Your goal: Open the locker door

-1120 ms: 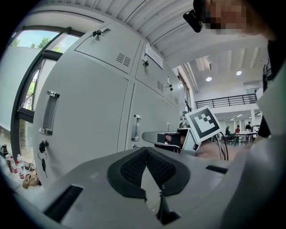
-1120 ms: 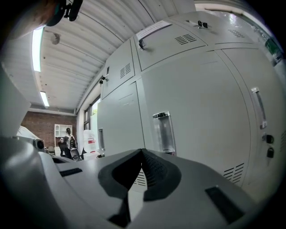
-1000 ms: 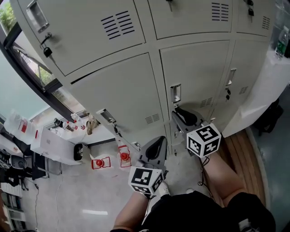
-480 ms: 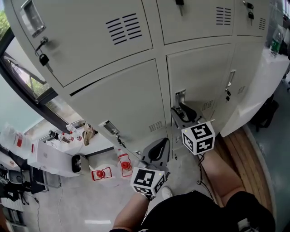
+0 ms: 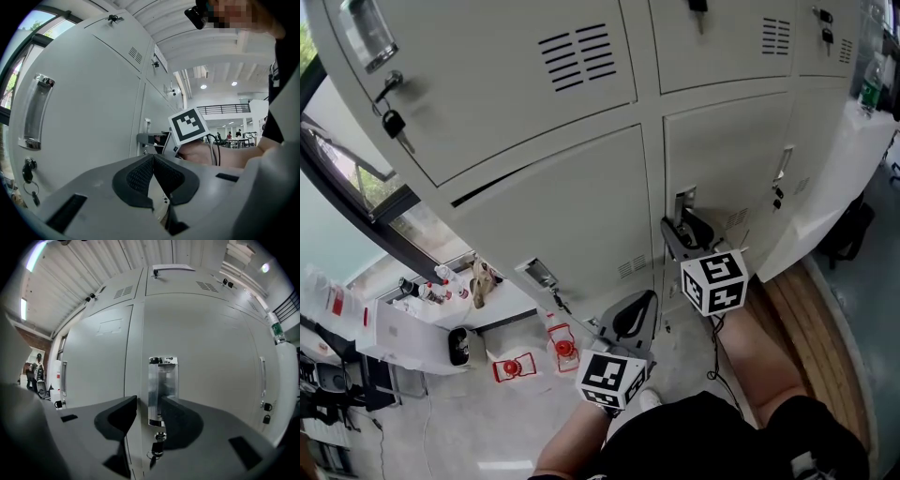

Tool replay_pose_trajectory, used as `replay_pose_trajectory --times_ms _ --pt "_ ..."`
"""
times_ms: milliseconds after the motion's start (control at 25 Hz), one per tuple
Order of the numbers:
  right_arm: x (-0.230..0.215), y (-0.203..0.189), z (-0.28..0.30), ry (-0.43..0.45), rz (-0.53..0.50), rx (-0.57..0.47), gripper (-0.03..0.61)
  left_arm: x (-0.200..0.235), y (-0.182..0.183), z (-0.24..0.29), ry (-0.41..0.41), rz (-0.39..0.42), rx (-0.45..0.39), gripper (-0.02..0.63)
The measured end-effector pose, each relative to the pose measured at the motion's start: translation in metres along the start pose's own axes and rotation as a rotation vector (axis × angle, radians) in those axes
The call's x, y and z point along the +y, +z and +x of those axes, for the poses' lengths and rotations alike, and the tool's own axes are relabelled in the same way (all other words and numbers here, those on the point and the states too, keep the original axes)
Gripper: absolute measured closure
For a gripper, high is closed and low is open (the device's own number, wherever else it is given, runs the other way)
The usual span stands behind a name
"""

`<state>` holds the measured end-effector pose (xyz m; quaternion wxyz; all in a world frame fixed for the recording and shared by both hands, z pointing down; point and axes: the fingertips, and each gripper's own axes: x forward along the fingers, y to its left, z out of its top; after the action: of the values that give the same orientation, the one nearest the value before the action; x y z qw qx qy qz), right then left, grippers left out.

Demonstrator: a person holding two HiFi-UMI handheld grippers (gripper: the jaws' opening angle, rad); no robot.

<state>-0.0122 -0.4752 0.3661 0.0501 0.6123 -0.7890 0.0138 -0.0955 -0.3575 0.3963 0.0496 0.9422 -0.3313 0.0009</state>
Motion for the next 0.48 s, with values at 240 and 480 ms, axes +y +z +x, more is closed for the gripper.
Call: replay_pose_trajectory --times_ms 240,480 --pt "0.0038 0.0007 0.0019 0.004 -0.003 -0.002 0.391 0.0088 -0.0015 0.0004 -0.020 -0.008 0.001 0.597" --pt "0.0009 0.0000 -0.0013 -0.004 -0.002 0.006 0.420 0.0054 -0.0026 0.0030 -0.047 -0.015 -0.001 0.597"
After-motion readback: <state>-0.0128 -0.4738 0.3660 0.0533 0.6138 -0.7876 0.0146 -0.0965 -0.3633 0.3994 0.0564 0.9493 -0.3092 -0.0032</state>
